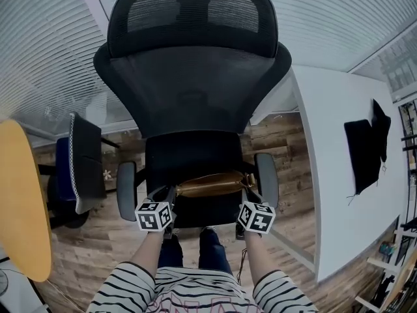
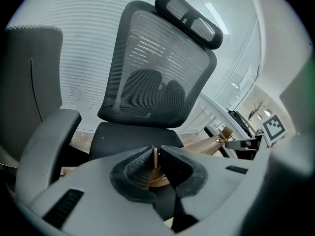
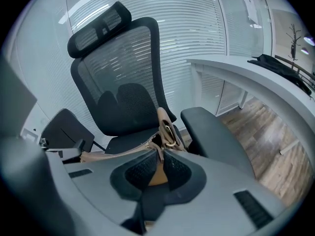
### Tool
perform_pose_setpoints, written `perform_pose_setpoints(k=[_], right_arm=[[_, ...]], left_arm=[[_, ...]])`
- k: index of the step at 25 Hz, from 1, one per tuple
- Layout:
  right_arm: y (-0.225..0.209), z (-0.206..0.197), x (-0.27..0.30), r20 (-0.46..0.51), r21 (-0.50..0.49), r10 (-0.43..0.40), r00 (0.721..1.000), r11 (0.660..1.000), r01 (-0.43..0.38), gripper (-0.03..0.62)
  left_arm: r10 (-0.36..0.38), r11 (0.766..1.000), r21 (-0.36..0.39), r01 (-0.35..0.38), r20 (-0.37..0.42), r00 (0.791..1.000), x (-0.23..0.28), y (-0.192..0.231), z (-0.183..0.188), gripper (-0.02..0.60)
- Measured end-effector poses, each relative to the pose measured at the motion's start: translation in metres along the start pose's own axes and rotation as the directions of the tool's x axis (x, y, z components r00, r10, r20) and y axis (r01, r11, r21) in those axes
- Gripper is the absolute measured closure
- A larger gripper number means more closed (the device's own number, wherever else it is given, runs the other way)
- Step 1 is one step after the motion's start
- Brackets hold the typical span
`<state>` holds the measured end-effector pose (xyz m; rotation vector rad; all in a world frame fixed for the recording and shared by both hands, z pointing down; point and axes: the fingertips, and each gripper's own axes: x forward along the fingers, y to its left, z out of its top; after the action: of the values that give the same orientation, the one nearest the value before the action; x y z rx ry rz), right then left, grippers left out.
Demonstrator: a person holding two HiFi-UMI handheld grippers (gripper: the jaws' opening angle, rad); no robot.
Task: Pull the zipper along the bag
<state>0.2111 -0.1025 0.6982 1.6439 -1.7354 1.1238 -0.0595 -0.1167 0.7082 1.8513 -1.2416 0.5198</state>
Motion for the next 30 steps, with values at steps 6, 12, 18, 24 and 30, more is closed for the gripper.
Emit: perform_pose_setpoints(k=[6,12,18,24,30], right_arm=[[0.000,0.000,-0.009,0.016,0.035,-0.004,1.000,0.999,0.003,0.554],[0.004,0.006,-0.032,0.063,0.066,-0.004,0.998,0.998,0.000,0.554],[0.012,0.020,-0.052,0.128,0.106,-0.003,0.992,0.994,-0.011,0.554],[0.022,0.035,-0.081,0.206,0.145,-0.017,0.978,0.989,-0.013,0.554],[0.050,0.058,-0.116,0.309,0.130,0.017,0.951,0.990,-0.060,0.554]], left_arm=[[-0.007,1.000,-0.009,0.007,-0.014,1.000,-0.004,0.000,0.002,0.535],[-0.009,1.000,-0.016,0.009,0.024,1.000,-0.020,-0.004,0.019,0.523],[-0.028,0.999,0.028,0.026,0.084,0.996,-0.039,-0.004,0.049,0.523],[-0.101,0.990,0.110,0.086,0.144,0.984,-0.071,-0.023,0.079,0.523],[-0.184,0.968,0.206,0.142,0.200,0.962,-0.104,-0.047,0.113,0.523]])
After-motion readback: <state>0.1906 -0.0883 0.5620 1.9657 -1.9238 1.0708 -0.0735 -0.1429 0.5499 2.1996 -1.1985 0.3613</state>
